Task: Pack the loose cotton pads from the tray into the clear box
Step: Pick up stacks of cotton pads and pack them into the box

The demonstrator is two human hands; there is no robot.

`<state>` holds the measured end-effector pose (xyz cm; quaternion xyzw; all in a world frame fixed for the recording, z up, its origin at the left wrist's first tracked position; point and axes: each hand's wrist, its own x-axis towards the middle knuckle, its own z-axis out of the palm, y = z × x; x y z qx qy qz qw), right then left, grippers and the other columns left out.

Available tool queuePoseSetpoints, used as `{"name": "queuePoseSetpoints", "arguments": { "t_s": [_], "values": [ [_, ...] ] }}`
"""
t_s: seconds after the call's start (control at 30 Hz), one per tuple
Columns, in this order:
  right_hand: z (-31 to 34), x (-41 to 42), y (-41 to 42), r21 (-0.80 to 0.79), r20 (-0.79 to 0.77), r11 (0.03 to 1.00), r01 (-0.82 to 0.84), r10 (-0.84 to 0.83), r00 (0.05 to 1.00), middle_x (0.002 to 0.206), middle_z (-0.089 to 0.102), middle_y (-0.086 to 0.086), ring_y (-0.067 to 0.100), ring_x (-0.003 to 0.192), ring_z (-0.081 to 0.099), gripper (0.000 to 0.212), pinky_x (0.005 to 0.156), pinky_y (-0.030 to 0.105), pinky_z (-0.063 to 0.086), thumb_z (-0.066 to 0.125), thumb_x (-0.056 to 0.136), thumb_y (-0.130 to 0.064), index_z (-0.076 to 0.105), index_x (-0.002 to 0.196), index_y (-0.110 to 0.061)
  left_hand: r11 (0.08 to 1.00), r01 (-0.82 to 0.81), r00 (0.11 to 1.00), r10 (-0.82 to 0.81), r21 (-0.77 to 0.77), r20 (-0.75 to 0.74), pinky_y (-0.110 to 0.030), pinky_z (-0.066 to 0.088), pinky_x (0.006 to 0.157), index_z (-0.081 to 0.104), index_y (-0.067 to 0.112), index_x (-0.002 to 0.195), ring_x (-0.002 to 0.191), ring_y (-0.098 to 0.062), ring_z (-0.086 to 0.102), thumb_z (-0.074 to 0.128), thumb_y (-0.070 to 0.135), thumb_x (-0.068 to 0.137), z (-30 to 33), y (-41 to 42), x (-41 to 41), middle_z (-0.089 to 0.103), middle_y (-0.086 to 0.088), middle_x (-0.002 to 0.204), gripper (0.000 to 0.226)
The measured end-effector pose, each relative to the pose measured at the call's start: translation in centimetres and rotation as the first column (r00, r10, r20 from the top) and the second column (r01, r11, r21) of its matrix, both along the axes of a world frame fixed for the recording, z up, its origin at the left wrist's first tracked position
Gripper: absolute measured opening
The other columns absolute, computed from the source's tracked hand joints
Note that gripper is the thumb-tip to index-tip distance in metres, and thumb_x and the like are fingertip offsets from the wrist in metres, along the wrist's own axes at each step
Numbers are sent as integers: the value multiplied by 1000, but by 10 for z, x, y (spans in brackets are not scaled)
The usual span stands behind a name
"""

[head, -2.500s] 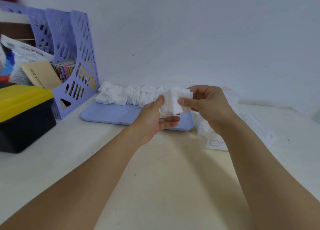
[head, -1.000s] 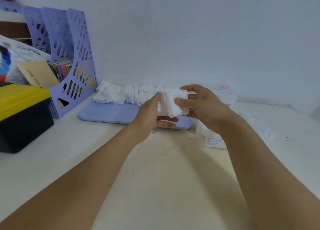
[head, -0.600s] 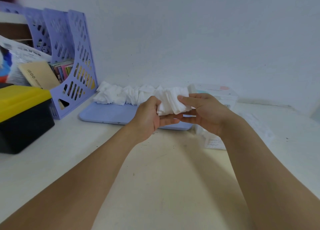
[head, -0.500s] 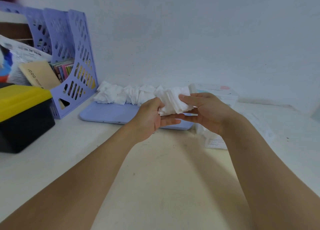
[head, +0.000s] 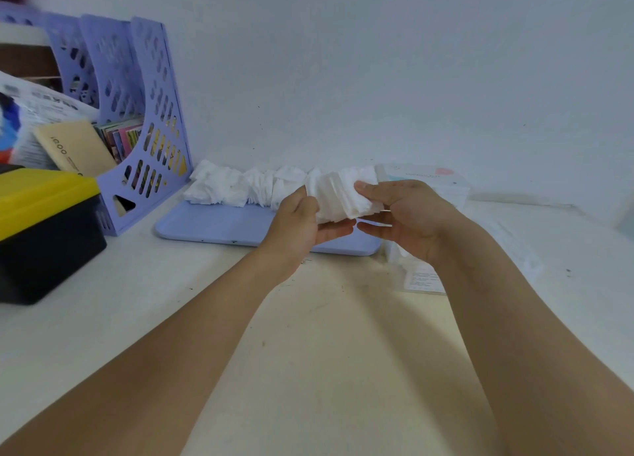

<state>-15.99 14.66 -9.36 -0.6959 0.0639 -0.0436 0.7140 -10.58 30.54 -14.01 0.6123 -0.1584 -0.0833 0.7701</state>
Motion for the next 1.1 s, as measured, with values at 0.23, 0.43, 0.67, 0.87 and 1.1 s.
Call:
{"name": "queuePoseSetpoints", "arguments": {
  "t_s": [0.23,0.43,0.67,0.87,1.1],
  "values": [
    [0,2,7,319,-46,948,15,0,999,100,73,14,26,91,72,28,88,33,60,74,90,-16,69,113,0,992,70,996,-75,-101,-53,-42,56,98,59,11,134,104,-27,73,34,5,103,1,-3,-4,72,-12,121,40],
    [-5,5,9,194,-59,980,43,-33,998,100,74,14,24,88,70,24,89,32,56,73,92,-18,72,107,0,977,86,974,-123,-196,-189,-41,62,81,60,6,131,102,-34,72,33,4,100,4,-3,-6,69,-20,122,41],
    [-10,6,16,-129,9,991,32,-31,999,103,76,10,15,91,69,23,87,32,57,69,95,-25,72,106,-5,996,76,975,-82,-36,-206,-45,59,92,64,15,127,112,-31,69,57,40,98,8,1,-5,71,-14,122,39],
    [-12,6,38,-221,16,975,-2,5,1000,117,70,3,16,110,66,29,103,40,53,55,98,-29,60,120,-10,999,47,990,-45,14,-137,-37,55,97,65,19,128,113,-18,67,69,56,79,5,-2,-3,74,-1,118,61],
    [-9,11,45,-108,105,990,87,-76,992,145,54,-2,16,129,55,73,111,38,43,47,89,-67,42,150,-26,992,85,993,-76,94,-91,-33,58,75,62,20,130,98,-16,71,62,54,89,11,0,-9,71,-8,122,53]
  ]
}}
